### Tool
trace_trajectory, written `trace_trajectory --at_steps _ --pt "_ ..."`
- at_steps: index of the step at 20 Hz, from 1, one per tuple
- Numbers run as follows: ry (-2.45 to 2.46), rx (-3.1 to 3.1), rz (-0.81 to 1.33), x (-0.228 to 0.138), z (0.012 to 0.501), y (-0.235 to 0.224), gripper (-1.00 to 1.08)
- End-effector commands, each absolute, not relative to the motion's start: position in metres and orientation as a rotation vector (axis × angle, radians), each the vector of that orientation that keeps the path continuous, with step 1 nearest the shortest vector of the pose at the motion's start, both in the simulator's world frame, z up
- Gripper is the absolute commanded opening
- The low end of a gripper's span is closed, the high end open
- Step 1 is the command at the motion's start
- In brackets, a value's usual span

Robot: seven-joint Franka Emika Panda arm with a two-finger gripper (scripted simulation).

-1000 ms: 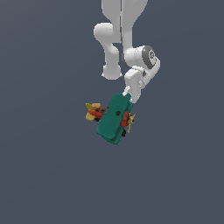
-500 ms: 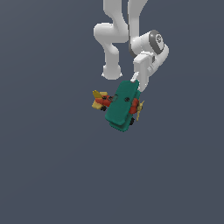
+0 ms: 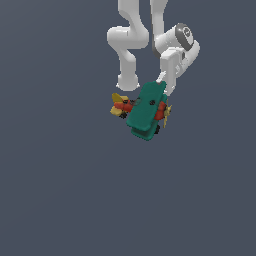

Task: Pick up the object and move it to a goal position.

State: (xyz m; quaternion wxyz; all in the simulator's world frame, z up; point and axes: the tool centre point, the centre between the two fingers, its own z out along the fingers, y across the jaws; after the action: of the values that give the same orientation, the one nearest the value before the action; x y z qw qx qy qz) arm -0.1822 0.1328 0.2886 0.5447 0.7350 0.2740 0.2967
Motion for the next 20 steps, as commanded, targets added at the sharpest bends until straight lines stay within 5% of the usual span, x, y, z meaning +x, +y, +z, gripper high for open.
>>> trace_trajectory --at_steps 1,20 --pt "0.646 1.741 0.708 -0.185 0.296 0.137 -1.00" --pt "0.647 1.740 0.707 -0.178 0.329 0.131 -1.00"
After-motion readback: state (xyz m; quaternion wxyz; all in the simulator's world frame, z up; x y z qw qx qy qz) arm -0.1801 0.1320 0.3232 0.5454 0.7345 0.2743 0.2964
